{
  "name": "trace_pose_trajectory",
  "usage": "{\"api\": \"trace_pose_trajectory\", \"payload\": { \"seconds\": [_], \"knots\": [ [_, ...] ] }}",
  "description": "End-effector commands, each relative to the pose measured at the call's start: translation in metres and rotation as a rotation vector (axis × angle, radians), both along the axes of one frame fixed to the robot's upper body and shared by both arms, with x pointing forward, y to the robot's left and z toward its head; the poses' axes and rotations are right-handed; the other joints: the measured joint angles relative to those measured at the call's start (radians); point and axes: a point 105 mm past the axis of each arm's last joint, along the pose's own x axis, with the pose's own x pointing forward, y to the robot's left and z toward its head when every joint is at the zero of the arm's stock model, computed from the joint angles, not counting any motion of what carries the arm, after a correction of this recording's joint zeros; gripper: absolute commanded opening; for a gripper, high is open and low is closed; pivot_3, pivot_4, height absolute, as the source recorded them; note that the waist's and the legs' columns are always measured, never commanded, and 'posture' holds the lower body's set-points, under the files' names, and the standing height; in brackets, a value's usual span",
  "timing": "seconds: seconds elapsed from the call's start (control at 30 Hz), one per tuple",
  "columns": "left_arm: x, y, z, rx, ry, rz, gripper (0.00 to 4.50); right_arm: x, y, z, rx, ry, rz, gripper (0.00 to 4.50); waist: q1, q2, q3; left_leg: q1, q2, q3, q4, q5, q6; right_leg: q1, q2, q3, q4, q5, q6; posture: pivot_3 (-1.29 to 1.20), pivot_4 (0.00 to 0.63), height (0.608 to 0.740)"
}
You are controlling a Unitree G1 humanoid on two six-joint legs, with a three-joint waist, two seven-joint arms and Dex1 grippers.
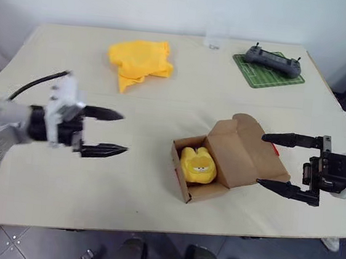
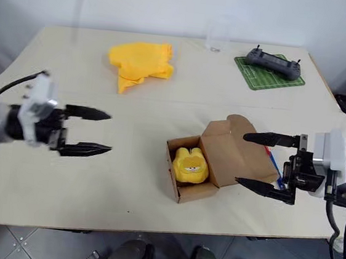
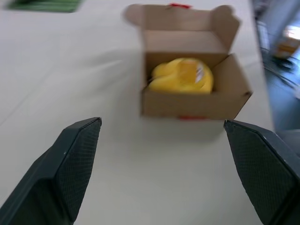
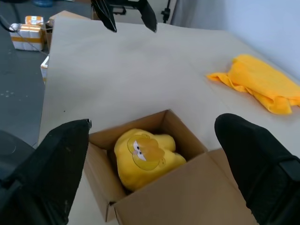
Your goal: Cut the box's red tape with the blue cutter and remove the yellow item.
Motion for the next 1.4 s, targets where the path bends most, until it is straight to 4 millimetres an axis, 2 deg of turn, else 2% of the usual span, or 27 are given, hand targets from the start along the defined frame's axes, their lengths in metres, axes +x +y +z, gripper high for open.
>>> {"api": "trace_pose_trajectory", "payload": {
  "seconds": [0.03,0.17,0.27,0.43,0.57,0.7,0.73,0.8,0.87,0.97,1.07,1.27,1.3,1.33,1.4],
  "knots": [
    [0.019,-0.044,-0.001,0.137,0.012,-0.087,4.45,-0.007,-0.004,0.006,-0.039,0.016,-0.038,4.50,0.001,-0.001,0.001,-0.001,0.000,0.002,0.001,0.000,0.000,0.000,0.001,-0.002,0.000,0.000,0.000,0.00,0.150,0.740],
    [0.036,-0.087,-0.014,0.231,0.047,-0.091,4.45,-0.010,-0.007,0.005,-0.058,0.027,-0.078,4.50,0.000,-0.001,0.001,-0.002,-0.001,0.005,0.002,0.000,0.000,0.000,0.001,-0.002,-0.001,0.000,0.000,0.00,0.150,0.740],
    [0.035,-0.119,-0.028,0.301,0.069,-0.124,4.45,-0.015,-0.010,0.001,-0.070,0.028,-0.108,4.50,0.000,-0.003,0.002,-0.002,0.000,0.005,0.002,0.000,0.000,0.000,0.001,-0.002,-0.001,0.000,0.000,0.00,0.150,0.740],
    [0.035,-0.150,-0.063,0.448,0.008,-0.187,4.45,-0.017,-0.009,0.002,-0.053,0.016,-0.162,4.50,-0.001,-0.004,0.002,-0.002,0.000,0.005,0.002,0.000,0.000,0.000,0.001,-0.002,-0.002,0.000,0.000,0.00,0.150,0.740],
    [0.037,-0.156,-0.081,0.521,-0.035,-0.218,4.45,-0.020,-0.007,0.003,-0.042,0.013,-0.184,4.50,0.002,-0.004,0.002,-0.003,0.000,0.004,0.005,0.000,0.000,0.001,0.001,-0.001,-0.002,0.000,0.000,0.00,0.150,0.740],
    [0.047,-0.151,-0.102,0.618,-0.109,-0.228,4.45,-0.023,-0.009,0.001,-0.047,0.027,-0.212,4.50,0.004,-0.004,0.002,-0.003,0.000,0.003,0.007,0.000,0.000,0.002,0.001,-0.001,-0.001,0.000,0.000,0.00,0.150,0.740],
    [0.051,-0.151,-0.104,0.630,-0.127,-0.226,4.28,-0.023,-0.009,0.000,-0.049,0.028,-0.222,4.50,0.007,-0.004,0.002,-0.003,0.000,0.003,0.007,0.000,0.000,0.002,0.001,-0.001,-0.001,0.000,0.000,0.00,0.150,0.740],
    [0.065,-0.156,-0.098,0.592,-0.182,-0.179,3.87,-0.023,-0.011,-0.002,-0.052,0.024,-0.241,4.50,0.016,-0.004,0.002,-0.003,0.000,0.003,0.008,0.001,0.000,0.002,0.001,0.000,-0.001,0.000,0.000,0.00,0.150,0.740],
    [0.071,-0.164,-0.083,0.514,-0.210,-0.168,3.31,-0.022,-0.013,-0.003,-0.044,0.015,-0.262,4.50,0.026,-0.004,0.002,-0.002,0.000,0.003,0.008,0.001,0.001,0.003,0.000,0.000,-0.001,0.000,0.000,0.00,0.150,0.740],
    [0.070,-0.174,-0.062,0.385,-0.197,-0.198,2.45,-0.022,-0.016,-0.007,-0.028,0.011,-0.284,4.50,0.028,-0.004,0.002,-0.003,-0.001,0.001,0.010,0.002,0.003,0.003,-0.001,0.001,-0.002,0.000,0.000,0.00,0.150,0.740],
    [0.068,-0.175,-0.043,0.253,-0.132,-0.232,1.60,-0.023,-0.016,-0.013,-0.013,0.030,-0.290,4.50,0.025,-0.004,0.002,-0.003,-0.001,0.001,0.010,0.002,0.003,0.002,-0.001,0.001,-0.001,0.000,0.000,0.00,0.150,0.740],
    [0.070,-0.157,-0.003,-0.025,-0.116,-0.275,0.11,-0.022,-0.014,-0.017,0.042,0.062,-0.290,4.50,0.021,-0.004,0.002,-0.003,0.000,0.002,0.008,0.002,0.002,0.001,0.000,-0.001,0.002,0.000,0.000,0.00,0.150,0.740],
    [0.070,-0.151,0.011,-0.122,-0.113,-0.273,0.01,-0.021,-0.013,-0.017,0.057,0.058,-0.288,4.50,0.021,-0.004,0.002,-0.003,-0.001,0.002,0.008,0.002,0.002,0.001,0.000,-0.001,0.002,0.000,0.000,0.00,0.150,0.740],
    [0.073,-0.139,0.031,-0.250,-0.121,-0.244,0.01,-0.019,-0.010,-0.016,0.086,0.050,-0.282,4.50,0.020,-0.004,0.003,-0.003,-0.001,0.002,0.008,0.002,0.003,0.001,0.000,-0.001,0.002,0.000,0.000,0.00,0.150,0.740],
    [0.075,-0.117,0.057,-0.434,-0.115,-0.201,0.01,-0.016,-0.005,-0.014,0.126,0.035,-0.268,4.50,0.016,-0.004,0.003,-0.003,0.000,0.001,0.008,0.002,0.002,0.001,0.000,-0.001,0.002,0.000,0.000,0.00,0.150,0.740]
  ]
}}
